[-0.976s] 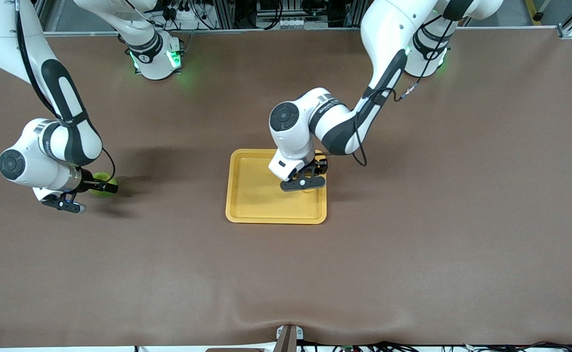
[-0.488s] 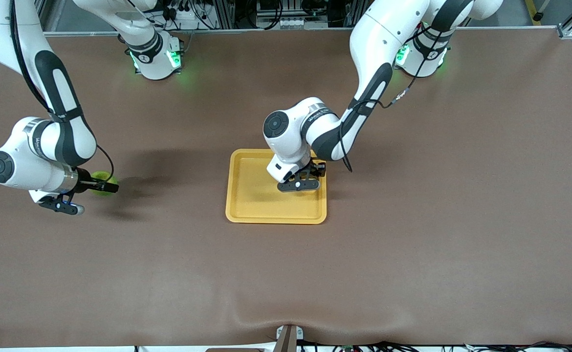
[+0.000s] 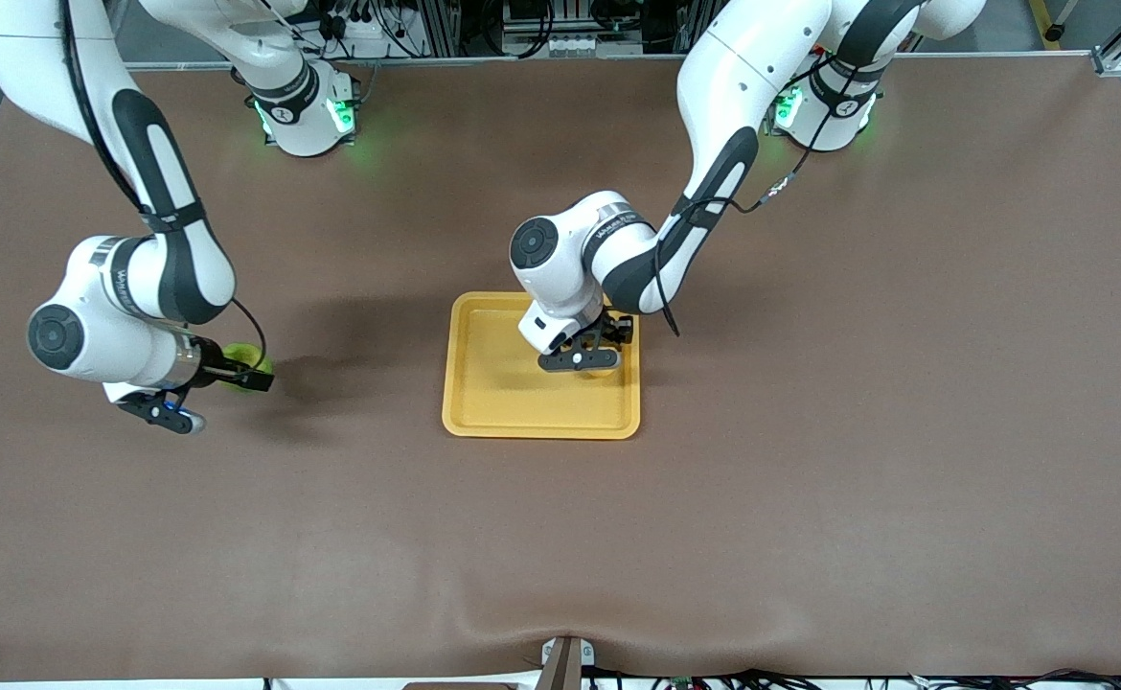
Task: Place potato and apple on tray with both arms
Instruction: 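Carry the potato over the tray with the left gripper while the right lifts the apple, then lower the potato into the tray and open the left gripper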
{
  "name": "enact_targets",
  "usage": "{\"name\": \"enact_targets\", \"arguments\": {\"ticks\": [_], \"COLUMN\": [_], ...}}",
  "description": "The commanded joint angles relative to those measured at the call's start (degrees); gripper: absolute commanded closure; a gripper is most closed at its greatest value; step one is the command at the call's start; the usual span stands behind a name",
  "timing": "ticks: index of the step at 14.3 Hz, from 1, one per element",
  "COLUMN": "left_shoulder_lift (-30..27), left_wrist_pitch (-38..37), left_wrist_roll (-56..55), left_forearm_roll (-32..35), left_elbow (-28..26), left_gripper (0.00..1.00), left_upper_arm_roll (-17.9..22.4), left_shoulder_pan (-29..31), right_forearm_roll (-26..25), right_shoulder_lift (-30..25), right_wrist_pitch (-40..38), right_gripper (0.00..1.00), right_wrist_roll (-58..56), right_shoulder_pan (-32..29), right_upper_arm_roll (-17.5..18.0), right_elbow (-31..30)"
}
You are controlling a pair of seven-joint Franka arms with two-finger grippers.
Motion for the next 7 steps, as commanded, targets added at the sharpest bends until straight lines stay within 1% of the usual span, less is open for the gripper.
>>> {"name": "enact_targets", "arguments": {"ticks": [1, 5, 7], "left_shoulder_lift": [0.5, -0.6, -2.0], "left_wrist_pitch": [-1.5, -4.1, -5.9], "left_wrist_roll": [-0.3, 0.0, 0.4], "left_forearm_roll": [1.2, 1.1, 1.1], "left_elbow": [1.5, 1.7, 1.8], "left_gripper": [0.00, 0.00, 0.00], "left_upper_arm_roll": [0.5, 0.5, 0.5], "left_shoulder_pan": [-0.5, -0.4, -0.3], "right_forearm_roll": [0.6, 0.8, 2.3], "right_shoulder_lift": [-0.8, -0.3, -0.1], "right_wrist_pitch": [-1.1, -1.1, -1.1], "right_gripper": [1.00, 1.00, 1.00], "right_wrist_roll": [4.6, 11.6, 13.6], "right_shoulder_pan": [2.1, 5.7, 7.1], "right_upper_arm_roll": [-0.1, -0.1, -0.1], "right_elbow": [1.6, 4.7, 6.2]}}
